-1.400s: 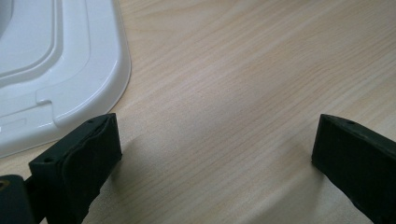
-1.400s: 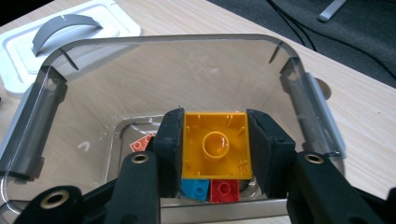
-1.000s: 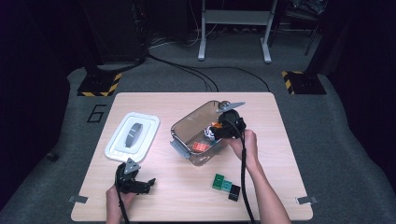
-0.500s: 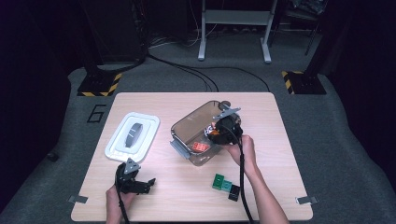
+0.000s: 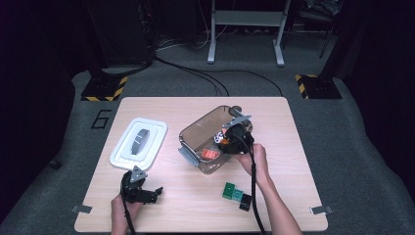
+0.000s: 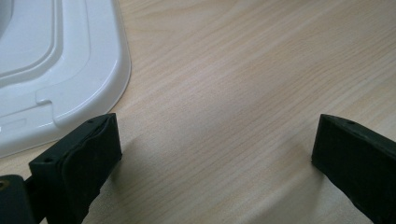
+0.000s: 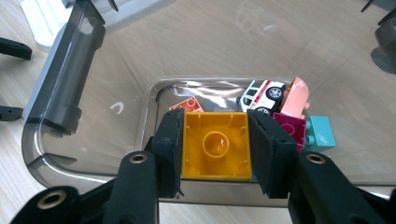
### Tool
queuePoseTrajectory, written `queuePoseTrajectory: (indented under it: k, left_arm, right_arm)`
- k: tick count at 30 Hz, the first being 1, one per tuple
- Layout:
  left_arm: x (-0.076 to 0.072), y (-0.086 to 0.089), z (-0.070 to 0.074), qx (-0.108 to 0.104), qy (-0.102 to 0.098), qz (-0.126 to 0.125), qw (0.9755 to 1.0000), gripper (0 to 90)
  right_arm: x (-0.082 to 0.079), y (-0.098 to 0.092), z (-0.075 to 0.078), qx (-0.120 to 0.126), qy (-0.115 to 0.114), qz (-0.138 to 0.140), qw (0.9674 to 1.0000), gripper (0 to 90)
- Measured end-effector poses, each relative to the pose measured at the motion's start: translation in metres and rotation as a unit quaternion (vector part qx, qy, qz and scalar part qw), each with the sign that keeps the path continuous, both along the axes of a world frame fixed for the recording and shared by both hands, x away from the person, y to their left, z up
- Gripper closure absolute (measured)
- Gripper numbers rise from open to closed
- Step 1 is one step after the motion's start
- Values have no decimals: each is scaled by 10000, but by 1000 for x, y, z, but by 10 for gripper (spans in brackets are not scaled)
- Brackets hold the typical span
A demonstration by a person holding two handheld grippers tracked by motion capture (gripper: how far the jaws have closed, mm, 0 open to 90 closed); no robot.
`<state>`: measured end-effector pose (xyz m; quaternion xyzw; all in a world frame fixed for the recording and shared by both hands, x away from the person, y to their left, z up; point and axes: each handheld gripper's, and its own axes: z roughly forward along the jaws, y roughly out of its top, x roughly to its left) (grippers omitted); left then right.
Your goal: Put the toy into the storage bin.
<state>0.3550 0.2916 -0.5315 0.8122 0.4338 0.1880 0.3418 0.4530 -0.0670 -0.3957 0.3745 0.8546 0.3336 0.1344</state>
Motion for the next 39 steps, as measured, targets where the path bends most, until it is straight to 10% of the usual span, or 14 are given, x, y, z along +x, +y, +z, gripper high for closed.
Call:
queuePoseTrajectory:
  k: [15, 24, 39]
  left_arm:
    - [0, 0, 0, 20, -4, -18, 10000, 13]
    - [0, 0, 0, 25, -6, -21, 10000, 13]
    - [0, 0, 0, 34, -8, -28, 10000, 13]
  right_arm:
    - [-10, -13, 12, 177, -232, -252, 9993, 204]
    - [-31, -29, 16, 300, -354, -185, 9988, 141]
    - [-83, -64, -39, 292, -14, -298, 9991, 141]
